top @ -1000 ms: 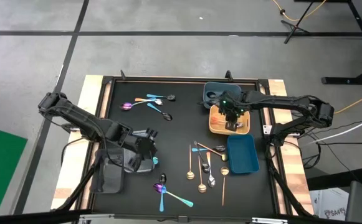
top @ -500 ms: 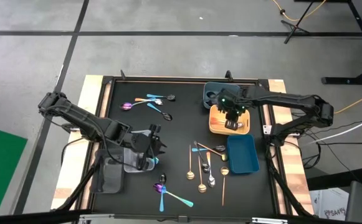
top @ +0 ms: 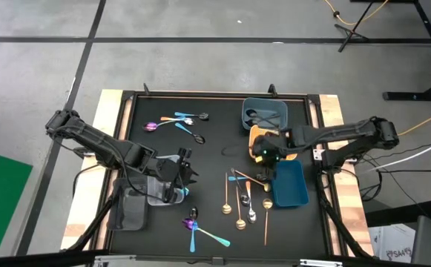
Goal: Sort silverware by color (type)
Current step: Put the yellow spoon into the blue bin
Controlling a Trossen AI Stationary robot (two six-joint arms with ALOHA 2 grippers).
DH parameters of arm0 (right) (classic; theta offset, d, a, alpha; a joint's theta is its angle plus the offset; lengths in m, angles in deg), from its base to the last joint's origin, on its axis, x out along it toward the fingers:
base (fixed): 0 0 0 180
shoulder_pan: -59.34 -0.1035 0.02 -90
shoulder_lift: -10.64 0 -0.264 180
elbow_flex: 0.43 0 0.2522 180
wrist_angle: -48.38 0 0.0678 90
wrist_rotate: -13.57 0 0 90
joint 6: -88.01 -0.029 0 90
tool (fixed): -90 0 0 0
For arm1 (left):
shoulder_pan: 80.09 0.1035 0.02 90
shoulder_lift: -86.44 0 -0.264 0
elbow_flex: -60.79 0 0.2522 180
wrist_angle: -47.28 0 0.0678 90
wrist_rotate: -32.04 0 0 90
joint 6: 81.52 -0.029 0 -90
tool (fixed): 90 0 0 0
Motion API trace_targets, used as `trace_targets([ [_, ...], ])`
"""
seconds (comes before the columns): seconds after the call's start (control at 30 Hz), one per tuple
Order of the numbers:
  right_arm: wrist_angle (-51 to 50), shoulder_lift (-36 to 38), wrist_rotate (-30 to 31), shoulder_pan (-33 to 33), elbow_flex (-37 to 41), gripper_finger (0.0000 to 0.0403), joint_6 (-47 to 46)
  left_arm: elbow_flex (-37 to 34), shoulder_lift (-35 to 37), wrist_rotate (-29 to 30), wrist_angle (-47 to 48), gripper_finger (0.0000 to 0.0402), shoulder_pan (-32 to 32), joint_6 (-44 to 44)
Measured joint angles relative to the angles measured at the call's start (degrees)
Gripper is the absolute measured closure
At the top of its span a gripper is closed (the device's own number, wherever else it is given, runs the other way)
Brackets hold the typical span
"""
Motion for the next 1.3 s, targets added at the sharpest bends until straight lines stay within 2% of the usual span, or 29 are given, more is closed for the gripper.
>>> trace_targets([
  [0.27,7.24,0.01,0.04,-6.33,4.94,0.0301,-8.2,0.0,0.0,0.0,0.0,0.0301,0.0,0.03],
  [0.63,17.22,0.0,0.07,-11.44,9.58,0.0301,-21.32,0.0,0.0,-0.02,0.0,0.0301,0.0,0.16],
  [0.83,17.93,0.01,0.31,-13.44,9.58,0.0301,-21.68,0.0,0.0,-0.02,0.02,0.0301,0.0,1.53],
  [1.03,17.85,-0.37,5.01,-14.9,9.56,0.0301,-21.67,0.0,0.0,-0.02,0.02,0.0301,0.0,1.6],
  [1.3,17.71,-6.19,5.05,-14.77,9.56,0.0301,-21.28,0.02,0.0,-0.02,0.0,0.0301,0.0,1.62],
])
